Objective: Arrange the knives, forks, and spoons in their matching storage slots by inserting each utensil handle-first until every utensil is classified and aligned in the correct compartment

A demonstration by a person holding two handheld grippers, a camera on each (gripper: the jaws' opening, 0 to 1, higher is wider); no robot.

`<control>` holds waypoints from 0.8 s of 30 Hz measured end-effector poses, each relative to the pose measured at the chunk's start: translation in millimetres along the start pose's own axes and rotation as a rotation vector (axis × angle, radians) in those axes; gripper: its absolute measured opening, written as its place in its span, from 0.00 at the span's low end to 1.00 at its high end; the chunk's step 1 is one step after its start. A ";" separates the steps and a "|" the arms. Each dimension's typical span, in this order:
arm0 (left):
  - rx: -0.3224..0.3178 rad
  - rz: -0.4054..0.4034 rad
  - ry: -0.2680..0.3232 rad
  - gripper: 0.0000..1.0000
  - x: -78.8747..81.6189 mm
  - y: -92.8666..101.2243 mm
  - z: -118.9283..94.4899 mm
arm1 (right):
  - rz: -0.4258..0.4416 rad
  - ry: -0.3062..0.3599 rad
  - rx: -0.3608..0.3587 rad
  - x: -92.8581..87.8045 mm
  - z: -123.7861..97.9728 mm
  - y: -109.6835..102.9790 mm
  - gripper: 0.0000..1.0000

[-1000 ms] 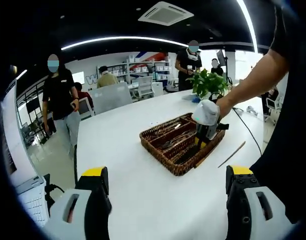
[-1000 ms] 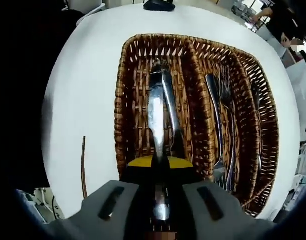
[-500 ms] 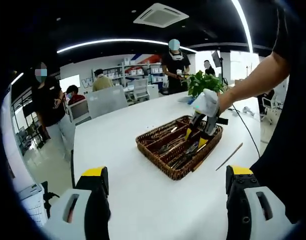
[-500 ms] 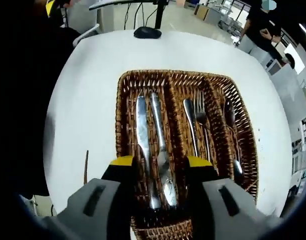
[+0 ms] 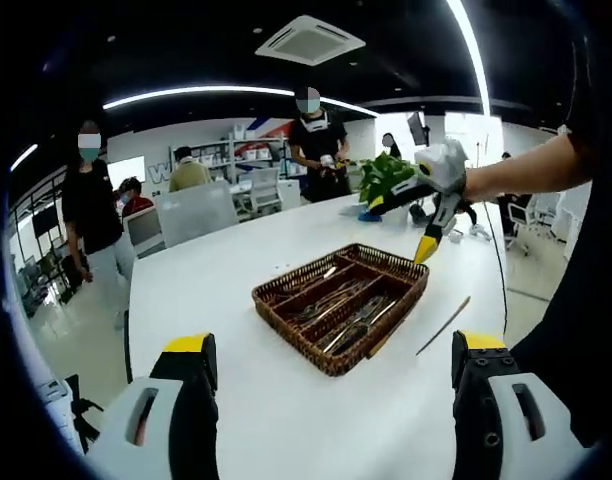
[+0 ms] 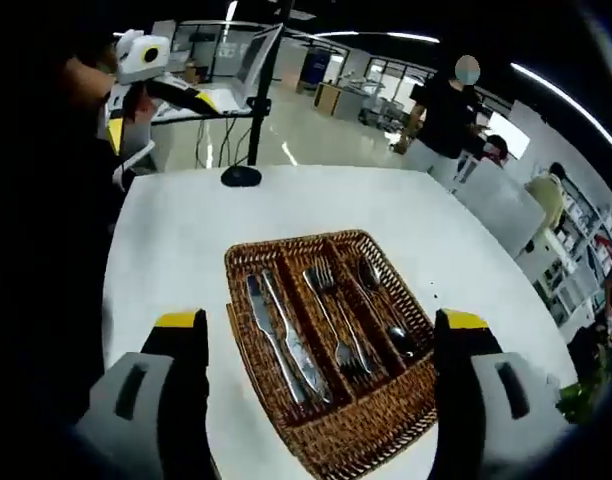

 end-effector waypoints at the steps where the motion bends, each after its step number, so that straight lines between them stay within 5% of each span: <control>1: -0.003 -0.014 0.008 1.00 1.8 0.3 0.5 | 0.039 -0.002 -0.005 -3.5 -8.9 1.0 1.00; 11: 0.053 -0.068 0.074 1.00 33.4 4.2 6.3 | 0.161 0.098 -0.078 -19.7 -70.0 19.7 1.00; 24: 0.120 -0.061 0.080 1.00 42.5 25.0 9.4 | 0.226 0.157 -0.101 -61.9 -114.5 21.4 1.00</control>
Point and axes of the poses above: the point that each gripper's makers call its tool centre point, and the gripper's own axes: z roughly forward along the fingers, y roughly to its right, x roughly out of its top, the point moved 1 cm from there along -z, roughly backward along the fingers, and after that the axes turned 8 degrees about -y, right-handed, at the moved point
